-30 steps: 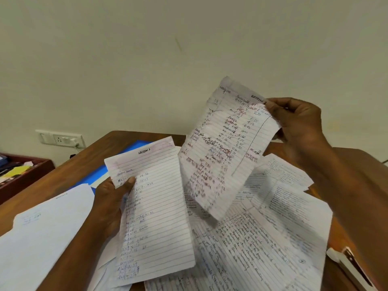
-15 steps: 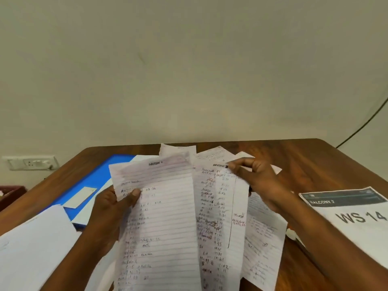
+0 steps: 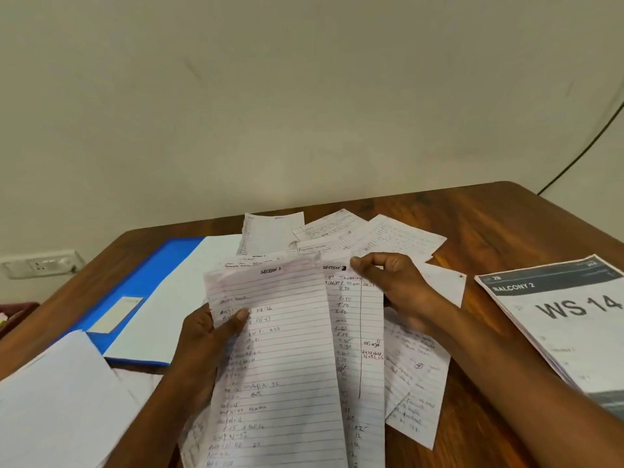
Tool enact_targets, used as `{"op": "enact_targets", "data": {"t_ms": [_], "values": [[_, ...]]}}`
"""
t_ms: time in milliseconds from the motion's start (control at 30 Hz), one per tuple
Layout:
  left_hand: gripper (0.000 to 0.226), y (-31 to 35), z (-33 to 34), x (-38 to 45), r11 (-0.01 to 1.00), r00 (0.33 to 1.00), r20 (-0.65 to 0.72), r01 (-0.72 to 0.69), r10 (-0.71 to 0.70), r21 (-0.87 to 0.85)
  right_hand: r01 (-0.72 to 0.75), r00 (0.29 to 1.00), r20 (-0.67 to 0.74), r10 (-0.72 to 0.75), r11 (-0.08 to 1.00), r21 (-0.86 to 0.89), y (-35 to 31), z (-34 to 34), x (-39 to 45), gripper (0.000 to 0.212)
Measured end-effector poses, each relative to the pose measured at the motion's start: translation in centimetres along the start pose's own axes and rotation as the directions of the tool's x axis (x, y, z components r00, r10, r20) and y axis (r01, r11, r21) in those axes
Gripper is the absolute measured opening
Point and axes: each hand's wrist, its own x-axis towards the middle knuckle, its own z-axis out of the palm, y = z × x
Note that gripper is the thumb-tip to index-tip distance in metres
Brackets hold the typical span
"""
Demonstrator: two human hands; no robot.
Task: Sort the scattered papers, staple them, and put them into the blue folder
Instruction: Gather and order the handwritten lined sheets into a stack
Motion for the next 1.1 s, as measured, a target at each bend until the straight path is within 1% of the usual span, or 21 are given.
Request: {"op": "enact_targets", "data": {"t_ms": [100,167,300,333,367,400,433,467,500,533,567,600,767,833,933,1033,1100], "values": [[0.031,-0.2,-0.6,0.2,1.0,1.0,-0.031,0.004,-0.005,-0.029,0.003,1.0,-0.018,-0.004,1.0,-0.015,-0.2,0.1,0.1,0.03],[0.029,-0.1,-0.8,0.2,0.999,0.999,-0.038,-0.005,0.003,-0.041,0.008,1.0,-0.016,-0.008,1.0,-0.01,-0.5,0.1,-0.1,0.027],[0.025,-0.2,-0.8,0.1,0.997,1.0,-0.012,-0.002,0.001,-0.076,0.017,1.0,0.002,-0.017,0.999,0.044,-1.4,0.0,-0.6,0.027],[0.032,-0.2,-0.8,0.1,0.997,1.0,-0.003,-0.012,0.012,-0.074,0.02,1.0,0.005,-0.02,0.998,0.054,-1.5,0.0,-0.7,0.028],[0.052,-0.1,-0.7,0.0,0.997,0.999,0.011,-0.03,0.031,-0.067,0.024,1.0,0.006,-0.024,0.998,0.066,-1.6,0.0,-0.7,0.028],[0.077,0.0,-0.7,-0.1,0.998,0.999,0.027,-0.038,0.039,-0.047,0.027,1.0,0.006,-0.027,0.997,0.072,-1.7,0.1,-0.8,0.028],[0.094,0.1,-0.6,-0.2,0.999,0.999,0.024,-0.035,0.036,-0.035,0.029,1.0,0.006,-0.029,0.997,0.072,-1.7,0.2,-0.8,0.029],[0.093,0.1,-0.5,-0.3,0.999,0.999,0.013,-0.043,0.044,-0.029,0.027,1.0,0.004,-0.027,0.997,0.066,-1.7,0.4,-0.8,0.029],[0.076,0.1,-0.4,-0.2,0.998,0.999,0.007,-0.053,0.053,-0.021,0.025,1.0,0.001,-0.026,0.998,0.06,-1.7,0.6,-0.8,0.029],[0.051,0.0,-0.2,-0.2,0.998,0.998,0.011,-0.055,0.055,-0.026,0.022,1.0,-0.002,-0.022,0.998,0.057,-1.7,0.7,-0.9,0.029],[0.032,0.2,0.1,-0.3,0.998,0.999,0.008,-0.048,0.048,-0.035,0.021,1.0,-0.005,-0.021,0.998,0.056,-1.6,0.9,-0.9,0.029],[0.025,0.3,0.3,-0.4,0.998,0.999,0.003,-0.042,0.043,-0.037,0.023,1.0,-0.007,-0.023,0.998,0.06,-1.6,1.1,-1.0,0.029],[0.017,0.2,1.2,-0.7,0.999,0.999,0.025,-0.041,0.041,-0.006,0.024,1.0,-0.009,-0.023,0.997,0.08,-1.3,2.1,-1.1,0.041],[0.018,0.1,1.5,-0.8,0.999,0.998,0.032,-0.046,0.045,0.012,0.029,1.0,-0.009,-0.028,0.996,0.09,-1.1,2.5,-1.0,0.047],[0.02,0.1,1.9,-0.9,0.999,0.997,0.056,-0.048,0.048,0.007,0.047,0.998,-0.044,-0.043,0.994,0.101,-0.7,3.2,-1.1,0.053],[0.02,0.0,2.1,-1.1,0.997,0.996,0.059,-0.07,0.068,0.034,-0.001,0.997,-0.074,0.008,0.996,0.094,-0.7,3.9,-1.6,0.048],[0.02,-0.1,2.2,-1.1,0.994,0.995,0.063,-0.08,0.076,0.067,-0.052,0.993,-0.098,0.063,0.992,0.111,-0.9,4.4,-2.0,0.05]]}}
